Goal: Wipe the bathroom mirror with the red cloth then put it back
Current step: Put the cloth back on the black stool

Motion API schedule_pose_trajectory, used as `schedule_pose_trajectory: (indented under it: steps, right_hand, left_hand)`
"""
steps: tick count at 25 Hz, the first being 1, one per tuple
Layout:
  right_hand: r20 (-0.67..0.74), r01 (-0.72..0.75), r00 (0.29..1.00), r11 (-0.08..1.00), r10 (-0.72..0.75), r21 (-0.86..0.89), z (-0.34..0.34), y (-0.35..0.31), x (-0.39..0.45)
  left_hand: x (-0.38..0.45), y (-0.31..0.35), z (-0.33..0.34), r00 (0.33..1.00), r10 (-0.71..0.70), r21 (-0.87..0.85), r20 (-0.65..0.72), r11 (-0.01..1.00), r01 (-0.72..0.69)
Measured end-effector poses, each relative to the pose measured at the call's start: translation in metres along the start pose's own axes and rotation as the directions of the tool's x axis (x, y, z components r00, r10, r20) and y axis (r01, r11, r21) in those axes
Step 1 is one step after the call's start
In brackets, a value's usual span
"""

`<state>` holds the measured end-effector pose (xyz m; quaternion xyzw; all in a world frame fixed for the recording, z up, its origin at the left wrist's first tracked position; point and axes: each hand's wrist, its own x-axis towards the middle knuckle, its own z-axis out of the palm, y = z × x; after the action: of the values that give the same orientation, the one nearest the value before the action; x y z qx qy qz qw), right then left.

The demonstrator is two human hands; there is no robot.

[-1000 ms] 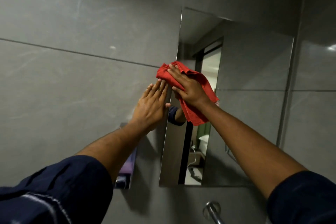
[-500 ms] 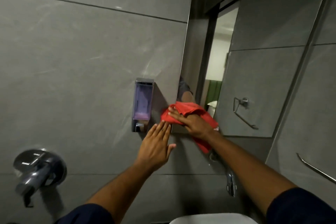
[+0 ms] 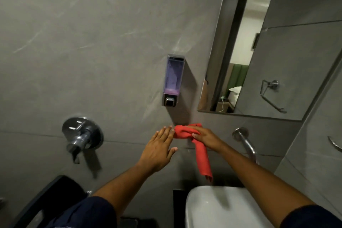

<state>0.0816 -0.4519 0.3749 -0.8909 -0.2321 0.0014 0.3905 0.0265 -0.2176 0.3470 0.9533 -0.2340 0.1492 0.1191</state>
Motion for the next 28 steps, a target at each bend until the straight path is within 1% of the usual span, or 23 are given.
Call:
schedule_pose_trajectory:
  steps: [1, 2, 3, 4, 5, 6, 7, 8, 9, 12, 14, 15, 16, 17, 19, 21, 22, 23, 24, 25, 26, 27, 28]
  right_hand:
    - [0.009, -0.036, 0.999, 0.993, 0.035, 0.110, 0.015, -0.014, -0.002]
    - [0.064, -0.078, 0.996, 0.977, 0.066, 0.199, 0.030, -0.030, -0.004]
    - [0.136, -0.119, 0.987, 0.955, 0.084, 0.270, 0.049, -0.045, -0.005]
    - [0.206, -0.160, 0.974, 0.925, 0.092, 0.344, 0.066, -0.057, -0.006]
    - [0.257, -0.204, 0.961, 0.882, 0.098, 0.425, 0.083, -0.067, -0.007]
    - [0.294, -0.258, 0.949, 0.818, 0.115, 0.514, 0.101, -0.076, -0.009]
    - [0.322, -0.313, 0.937, 0.745, 0.139, 0.590, 0.116, -0.083, -0.012]
    - [0.345, -0.363, 0.924, 0.669, 0.167, 0.649, 0.137, -0.092, -0.015]
    - [0.358, -0.395, 0.914, 0.617, 0.191, 0.680, 0.154, -0.099, -0.019]
    - [0.366, -0.442, 0.896, 0.560, 0.250, 0.700, 0.214, -0.113, -0.035]
    - [0.372, -0.462, 0.886, 0.458, 0.276, 0.760, 0.260, -0.113, -0.047]
    - [0.382, -0.478, 0.876, 0.431, 0.294, 0.765, 0.281, -0.110, -0.055]
    - [0.407, -0.516, 0.854, 0.425, 0.325, 0.744, 0.301, -0.104, -0.066]
    - [0.440, -0.571, 0.820, 0.456, 0.367, 0.683, 0.321, -0.099, -0.079]
    - [0.543, -0.689, 0.723, 0.509, 0.427, 0.516, 0.362, -0.085, -0.112]
    - [0.584, -0.747, 0.661, 0.494, 0.472, 0.446, 0.398, -0.074, -0.136]
    - [0.577, -0.760, 0.648, 0.473, 0.497, 0.446, 0.410, -0.071, -0.139]
    - [0.527, -0.756, 0.654, 0.449, 0.542, 0.477, 0.421, -0.068, -0.137]
    - [0.477, -0.726, 0.673, 0.381, 0.565, 0.573, 0.432, -0.065, -0.132]
    - [0.447, -0.694, 0.658, 0.260, 0.606, 0.671, 0.441, -0.062, -0.133]
    - [0.386, -0.632, 0.652, 0.186, 0.653, 0.752, 0.449, -0.059, -0.138]
    - [0.357, -0.567, 0.650, 0.115, 0.671, 0.816, 0.446, -0.060, -0.130]
    - [0.375, -0.565, 0.598, 0.041, 0.709, 0.824, 0.500, -0.019, -0.134]
  left_hand:
    - [-0.008, -0.006, -0.001, 1.000, -0.017, -0.088, 0.001, 0.996, 0.017]
    - [-0.015, -0.011, -0.002, 0.999, -0.045, -0.201, 0.004, 0.979, 0.045]
    - [-0.024, -0.018, -0.004, 0.996, -0.091, -0.349, 0.012, 0.933, 0.090]
    - [-0.031, -0.025, -0.008, 0.988, -0.152, -0.508, 0.033, 0.849, 0.148]
    - [-0.039, -0.034, -0.014, 0.976, -0.210, -0.646, 0.056, 0.738, 0.196]
    - [-0.050, -0.044, -0.019, 0.965, -0.253, -0.738, 0.066, 0.639, 0.218]
    - [-0.061, -0.053, -0.025, 0.959, -0.279, -0.779, 0.053, 0.590, 0.215]
    - [-0.078, -0.066, -0.029, 0.956, -0.290, -0.770, 0.041, 0.601, 0.215]
    - [-0.091, -0.076, -0.033, 0.958, -0.287, -0.739, 0.022, 0.640, 0.209]
    - [-0.134, -0.105, -0.038, 0.972, -0.234, -0.579, 0.000, 0.793, 0.190]
    - [-0.160, -0.126, -0.031, 0.987, -0.148, -0.416, 0.062, 0.895, 0.160]
    - [-0.172, -0.134, -0.023, 0.991, -0.100, -0.362, 0.091, 0.923, 0.127]
    - [-0.183, -0.142, -0.014, 0.990, -0.073, -0.348, 0.125, 0.931, 0.112]
    - [-0.193, -0.150, -0.007, 0.984, -0.066, -0.370, 0.163, 0.921, 0.123]
    - [-0.215, -0.162, 0.007, 0.968, -0.132, -0.450, 0.212, 0.866, 0.217]
    - [-0.233, -0.173, 0.022, 0.938, -0.239, -0.502, 0.250, 0.797, 0.336]
    - [-0.236, -0.180, 0.029, 0.910, -0.312, -0.537, 0.272, 0.736, 0.413]
    - [-0.236, -0.188, 0.039, 0.881, -0.376, -0.575, 0.288, 0.668, 0.473]
    - [-0.237, -0.197, 0.047, 0.844, -0.443, -0.601, 0.301, 0.599, 0.529]
    - [-0.243, -0.205, 0.054, 0.797, -0.512, -0.624, 0.322, 0.518, 0.585]
    - [-0.255, -0.211, 0.058, 0.752, -0.566, -0.623, 0.337, 0.465, 0.629]
    - [-0.256, -0.216, 0.060, 0.705, -0.590, -0.619, 0.395, 0.397, 0.678]
    - [-0.278, -0.235, 0.130, 0.591, -0.630, -0.530, 0.504, 0.315, 0.788]
